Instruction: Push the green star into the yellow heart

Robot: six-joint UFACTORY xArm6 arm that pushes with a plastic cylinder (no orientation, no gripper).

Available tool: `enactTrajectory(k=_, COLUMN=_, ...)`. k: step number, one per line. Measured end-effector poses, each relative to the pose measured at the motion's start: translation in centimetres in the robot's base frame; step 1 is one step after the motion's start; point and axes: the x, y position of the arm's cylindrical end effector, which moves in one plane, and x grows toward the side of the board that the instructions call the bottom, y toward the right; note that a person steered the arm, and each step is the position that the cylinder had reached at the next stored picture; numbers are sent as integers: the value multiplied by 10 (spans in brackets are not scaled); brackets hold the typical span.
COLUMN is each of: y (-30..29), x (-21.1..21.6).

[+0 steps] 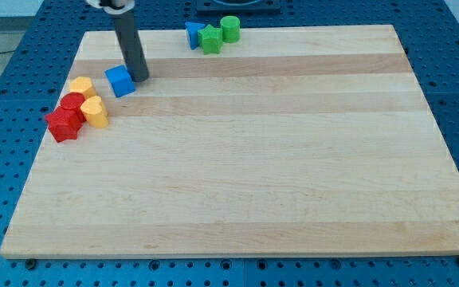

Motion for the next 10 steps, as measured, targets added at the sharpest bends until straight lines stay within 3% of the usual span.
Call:
enactTrajectory(k=1, y=-12, x=-7)
enactTrajectory(k=3, y=-38, x=24)
enactTrajectory(k=5, y=111, x=12)
enactTrajectory(k=6, y=195, x=-26)
enactTrajectory(k=7, y=239, x=-85)
enactTrajectory(k=8, y=220, x=-122)
enactTrajectory(k=10, y=162, x=-117)
